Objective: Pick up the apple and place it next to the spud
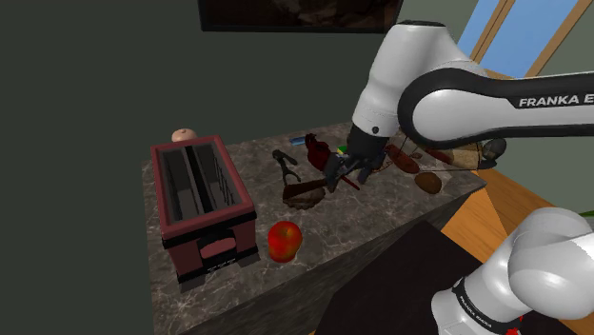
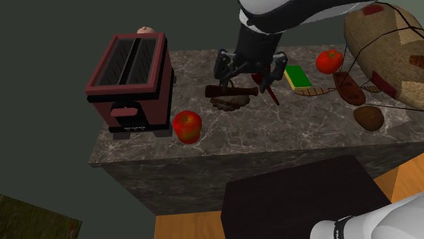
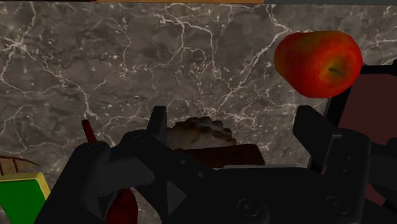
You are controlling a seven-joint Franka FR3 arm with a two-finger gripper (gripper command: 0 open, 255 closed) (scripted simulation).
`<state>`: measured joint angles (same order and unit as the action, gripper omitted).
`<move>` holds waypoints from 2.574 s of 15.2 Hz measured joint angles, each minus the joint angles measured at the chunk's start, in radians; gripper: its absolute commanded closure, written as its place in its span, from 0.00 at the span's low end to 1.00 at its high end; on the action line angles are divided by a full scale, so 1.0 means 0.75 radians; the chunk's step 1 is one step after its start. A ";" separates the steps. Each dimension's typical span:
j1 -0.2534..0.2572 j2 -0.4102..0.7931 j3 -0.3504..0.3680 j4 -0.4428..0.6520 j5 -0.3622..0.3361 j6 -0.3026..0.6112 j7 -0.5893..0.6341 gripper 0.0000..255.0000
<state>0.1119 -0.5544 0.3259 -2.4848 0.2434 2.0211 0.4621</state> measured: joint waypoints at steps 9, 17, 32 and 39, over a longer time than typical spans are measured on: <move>0.011 0.367 0.213 0.092 -0.002 0.368 0.217 0.00; 0.002 0.600 0.310 0.149 -0.108 0.568 0.369 0.00; -0.003 0.662 0.319 0.143 -0.151 0.635 0.398 1.00; -0.002 0.643 0.316 0.151 -0.137 0.608 0.388 1.00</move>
<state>0.1101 -0.0720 0.5631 -2.3718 0.1403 2.4769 0.7534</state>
